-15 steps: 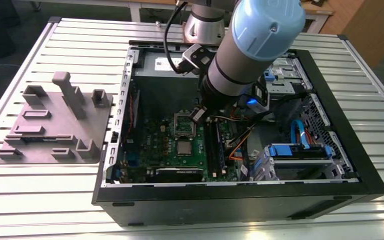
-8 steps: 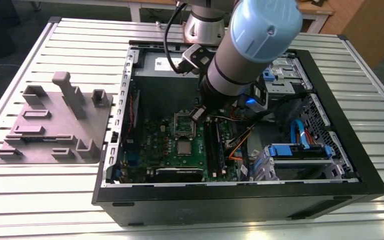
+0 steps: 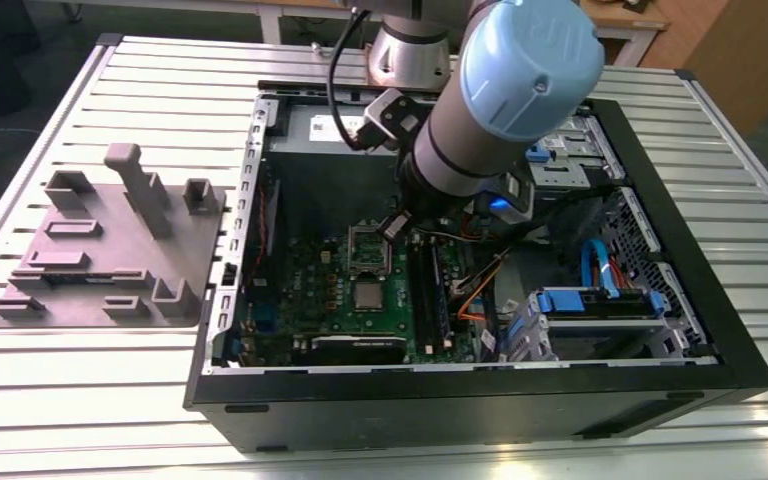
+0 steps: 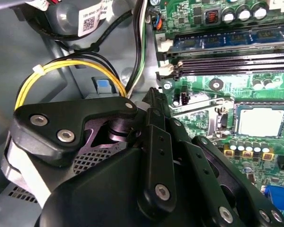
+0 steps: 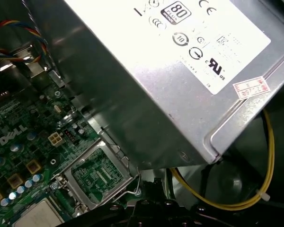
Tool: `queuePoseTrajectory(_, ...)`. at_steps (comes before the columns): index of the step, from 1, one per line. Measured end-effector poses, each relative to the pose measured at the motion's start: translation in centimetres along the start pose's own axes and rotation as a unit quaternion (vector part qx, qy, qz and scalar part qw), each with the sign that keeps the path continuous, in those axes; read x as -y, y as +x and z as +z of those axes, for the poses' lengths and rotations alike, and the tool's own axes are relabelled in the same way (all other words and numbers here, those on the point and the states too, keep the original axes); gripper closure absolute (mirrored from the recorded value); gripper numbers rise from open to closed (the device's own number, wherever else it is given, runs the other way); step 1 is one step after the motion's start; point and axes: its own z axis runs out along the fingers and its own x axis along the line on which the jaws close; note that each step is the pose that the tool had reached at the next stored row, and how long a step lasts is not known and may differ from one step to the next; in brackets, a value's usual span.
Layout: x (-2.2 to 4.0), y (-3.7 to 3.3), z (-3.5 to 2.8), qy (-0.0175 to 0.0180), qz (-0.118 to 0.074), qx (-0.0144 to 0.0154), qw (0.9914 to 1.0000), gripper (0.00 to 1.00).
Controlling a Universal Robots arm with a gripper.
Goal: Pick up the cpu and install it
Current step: 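Close the cpu cover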
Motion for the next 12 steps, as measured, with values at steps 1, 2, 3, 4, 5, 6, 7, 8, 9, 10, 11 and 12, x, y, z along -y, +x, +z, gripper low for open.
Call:
queuePoseTrajectory(1, 0.01, 0.01, 0.05, -0.0004, 0.0, 0.0004, 1.0, 0.89)
queuePoseTrajectory(2, 0.03, 0.02, 0.11, -0.0007, 0.0, 0.0007, 1.0, 0.89)
queuePoseTrajectory(3, 0.06, 0.03, 0.19, -0.0009, 0.0, 0.0009, 1.0, 0.89)
queuePoseTrajectory(4, 0.09, 0.05, 0.28, -0.0009, 0.0, 0.0009, 1.0, 0.89)
queuePoseTrajectory(5, 0.12, 0.07, 0.37, -0.001, 0.0, 0.0011, 1.0, 0.89)
queuePoseTrajectory(6, 0.15, 0.09, 0.46, -0.0012, 0.0, 0.0012, 1.0, 0.89)
queuePoseTrajectory(7, 0.17, 0.1, 0.55, -0.0013, 0.0, 0.0014, 1.0, 0.89)
queuePoseTrajectory(8, 0.2, 0.12, 0.63, -0.0015, 0.0, 0.0015, 1.0, 0.89)
queuePoseTrajectory(9, 0.22, 0.13, 0.7, -0.0015, 0.0, 0.0016, 1.0, 0.89)
queuePoseTrajectory(10, 0.24, 0.14, 0.76, -0.0015, 0.0, 0.0016, 1.0, 0.89)
queuePoseTrajectory(11, 0.25, 0.15, 0.78, -0.0015, 0.0, 0.0015, 1.0, 0.89)
queuePoseTrajectory(12, 0.25, 0.15, 0.78, -0.0014, 0.0, 0.0013, 1.0, 0.89)
